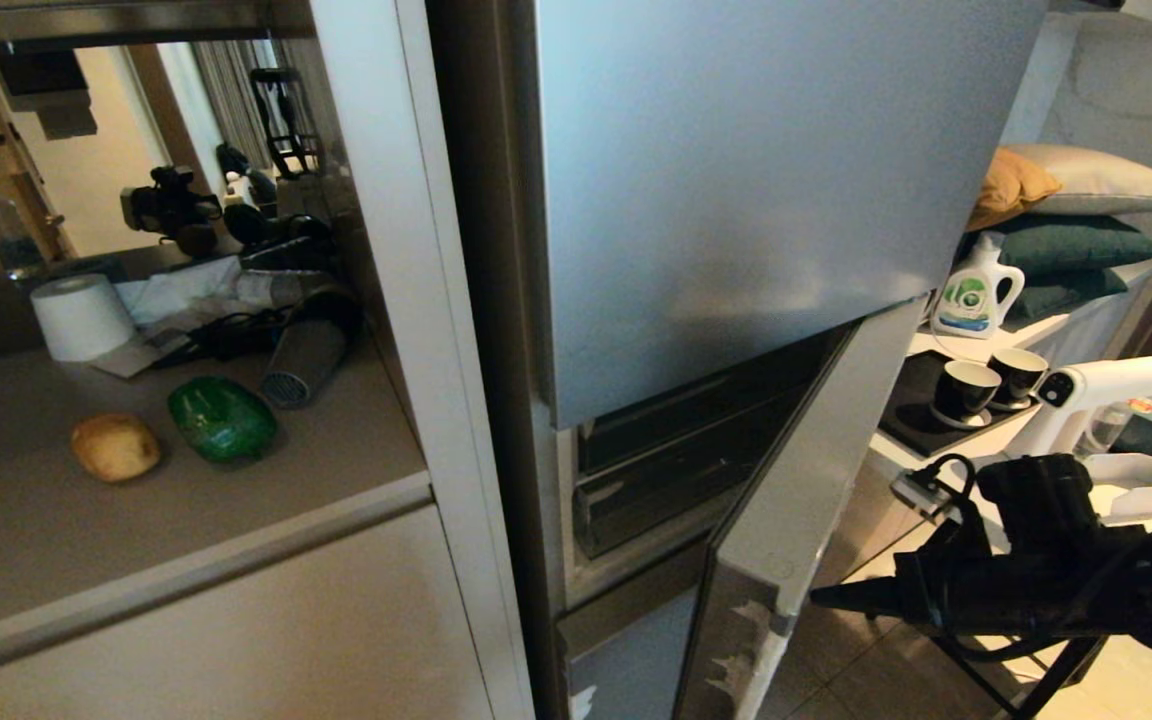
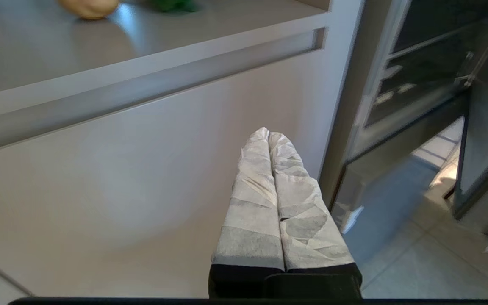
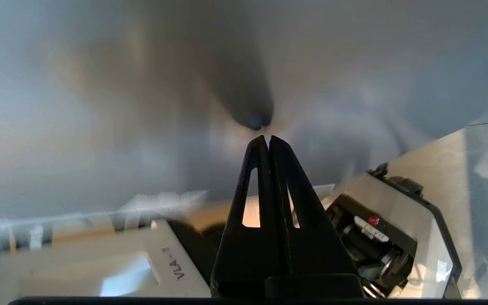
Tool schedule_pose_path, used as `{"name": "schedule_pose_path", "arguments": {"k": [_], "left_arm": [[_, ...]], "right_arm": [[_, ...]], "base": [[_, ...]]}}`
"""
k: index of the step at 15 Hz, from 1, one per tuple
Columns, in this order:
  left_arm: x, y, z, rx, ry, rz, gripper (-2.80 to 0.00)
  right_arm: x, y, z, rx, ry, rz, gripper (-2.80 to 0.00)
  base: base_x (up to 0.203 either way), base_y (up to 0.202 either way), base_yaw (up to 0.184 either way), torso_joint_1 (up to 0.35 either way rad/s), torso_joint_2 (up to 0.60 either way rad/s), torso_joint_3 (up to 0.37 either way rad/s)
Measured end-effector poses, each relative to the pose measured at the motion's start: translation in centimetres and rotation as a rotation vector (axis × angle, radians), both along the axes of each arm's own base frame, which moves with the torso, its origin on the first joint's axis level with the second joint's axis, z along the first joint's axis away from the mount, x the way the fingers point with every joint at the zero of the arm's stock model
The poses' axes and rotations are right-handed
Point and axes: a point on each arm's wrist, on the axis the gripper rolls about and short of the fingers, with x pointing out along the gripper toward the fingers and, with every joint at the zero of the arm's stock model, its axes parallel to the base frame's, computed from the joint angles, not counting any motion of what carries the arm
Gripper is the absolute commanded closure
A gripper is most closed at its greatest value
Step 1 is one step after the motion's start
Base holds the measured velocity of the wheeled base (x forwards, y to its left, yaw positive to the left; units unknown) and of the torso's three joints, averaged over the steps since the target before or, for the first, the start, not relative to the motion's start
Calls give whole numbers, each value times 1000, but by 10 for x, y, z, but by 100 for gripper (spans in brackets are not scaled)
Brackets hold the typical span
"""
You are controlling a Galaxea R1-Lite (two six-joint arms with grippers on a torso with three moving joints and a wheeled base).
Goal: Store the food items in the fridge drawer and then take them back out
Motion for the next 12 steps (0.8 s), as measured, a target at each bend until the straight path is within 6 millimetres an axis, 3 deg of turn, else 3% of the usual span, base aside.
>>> {"name": "schedule_pose_path", "arguments": {"k": [5,9,12], "left_arm": [[0,0,0,0,0,0,0],[0,0,0,0,0,0,0],[0,0,0,0,0,-1,0]], "right_arm": [[23,35,-6,-96,-188,-28,0],[39,79,-12,-166,-400,-122,0],[37,84,-11,-157,-393,-145,0]], "base": [[0,0,0,0,0,0],[0,0,0,0,0,0],[0,0,0,0,0,0]]}}
